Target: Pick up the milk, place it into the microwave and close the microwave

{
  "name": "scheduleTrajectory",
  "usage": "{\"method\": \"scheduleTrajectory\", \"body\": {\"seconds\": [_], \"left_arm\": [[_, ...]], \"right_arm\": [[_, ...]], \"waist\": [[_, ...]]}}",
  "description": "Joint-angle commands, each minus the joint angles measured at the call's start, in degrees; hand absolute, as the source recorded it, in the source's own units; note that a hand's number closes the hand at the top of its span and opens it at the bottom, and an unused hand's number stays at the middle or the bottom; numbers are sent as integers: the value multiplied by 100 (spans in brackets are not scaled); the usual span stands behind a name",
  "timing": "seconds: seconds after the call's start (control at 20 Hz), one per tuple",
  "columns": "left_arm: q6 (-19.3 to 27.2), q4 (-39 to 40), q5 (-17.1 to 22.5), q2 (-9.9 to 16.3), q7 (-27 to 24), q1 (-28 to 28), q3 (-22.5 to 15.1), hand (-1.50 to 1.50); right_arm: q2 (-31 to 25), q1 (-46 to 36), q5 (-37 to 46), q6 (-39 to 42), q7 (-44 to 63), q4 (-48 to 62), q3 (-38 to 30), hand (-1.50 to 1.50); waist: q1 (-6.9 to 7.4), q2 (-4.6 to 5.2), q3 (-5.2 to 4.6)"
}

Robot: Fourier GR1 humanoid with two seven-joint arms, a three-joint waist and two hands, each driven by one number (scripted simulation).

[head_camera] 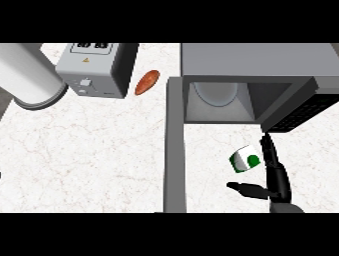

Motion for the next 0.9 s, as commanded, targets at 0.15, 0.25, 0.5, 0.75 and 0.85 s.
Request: {"method": "scheduleTrajectory", "body": {"seconds": [0.15, 0.25, 0.5, 0.75, 0.85], "left_arm": [[35, 356, -89, -9, -253, -41, -106, -150], [-251, 75, 407, 152, 0, -1, 385, -150], [-141, 530, -149, -11, -529, 30, 68, -150], [-79, 336, -71, -11, -311, -125, 41, -150], [-33, 67, 35, -12, -46, 57, -32, -150]], "right_arm": [[22, -779, -70, -53, -902, 1434, -450, -150], [-136, -882, -121, 188, -1267, 1823, -601, -150], [-6, -827, -356, 650, -1433, 1682, -714, -150], [9, -1094, -515, 1317, -1216, 1599, -732, 150], [130, -802, -555, 1418, -1482, 1473, -716, 150]], "waist": [[23, 11, 4], [53, 19, 8], [56, 22, 9], [46, 18, 8], [17, 5, 6]]}}
